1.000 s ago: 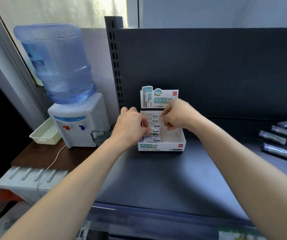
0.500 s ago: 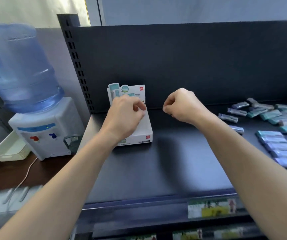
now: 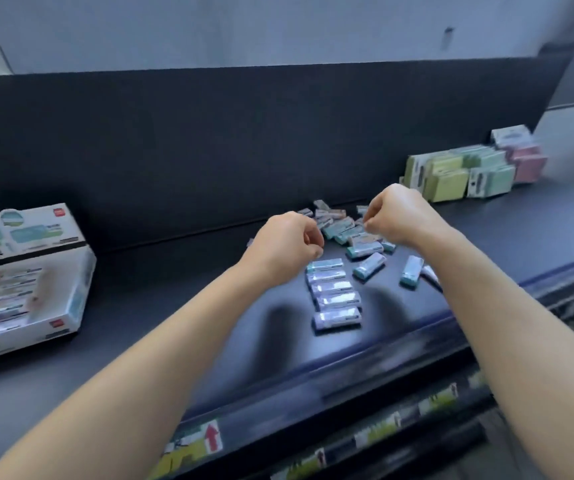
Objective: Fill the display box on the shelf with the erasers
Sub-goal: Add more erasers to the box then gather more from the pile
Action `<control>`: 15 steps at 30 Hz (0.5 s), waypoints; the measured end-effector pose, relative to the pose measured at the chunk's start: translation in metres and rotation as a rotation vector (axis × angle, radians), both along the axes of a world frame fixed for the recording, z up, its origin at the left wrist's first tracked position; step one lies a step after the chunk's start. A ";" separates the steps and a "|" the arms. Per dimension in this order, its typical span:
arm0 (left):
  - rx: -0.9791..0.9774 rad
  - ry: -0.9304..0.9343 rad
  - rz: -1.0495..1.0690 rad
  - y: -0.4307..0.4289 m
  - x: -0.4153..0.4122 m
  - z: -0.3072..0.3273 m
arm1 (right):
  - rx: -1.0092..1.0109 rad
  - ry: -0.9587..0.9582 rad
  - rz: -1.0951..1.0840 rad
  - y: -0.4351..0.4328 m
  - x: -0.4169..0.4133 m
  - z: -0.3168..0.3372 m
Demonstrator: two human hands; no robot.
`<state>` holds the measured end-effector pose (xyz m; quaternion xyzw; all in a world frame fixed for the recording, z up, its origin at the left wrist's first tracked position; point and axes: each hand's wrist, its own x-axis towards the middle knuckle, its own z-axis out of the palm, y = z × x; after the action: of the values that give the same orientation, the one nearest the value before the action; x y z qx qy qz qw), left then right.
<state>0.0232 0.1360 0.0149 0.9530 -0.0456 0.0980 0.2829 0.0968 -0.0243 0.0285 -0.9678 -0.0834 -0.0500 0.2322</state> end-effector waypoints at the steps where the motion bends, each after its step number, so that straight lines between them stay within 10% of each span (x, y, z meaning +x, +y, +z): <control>1: 0.014 0.019 0.000 -0.014 0.009 -0.002 | -0.006 0.007 -0.014 -0.015 0.007 -0.002; 15: 0.074 0.190 0.190 -0.072 0.070 -0.030 | 0.041 0.112 0.187 -0.072 0.062 -0.022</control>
<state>0.0928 0.0636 -0.0154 0.9678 0.0685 0.0317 0.2401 0.1584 -0.0963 0.0067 -0.9521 -0.1593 0.0246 0.2600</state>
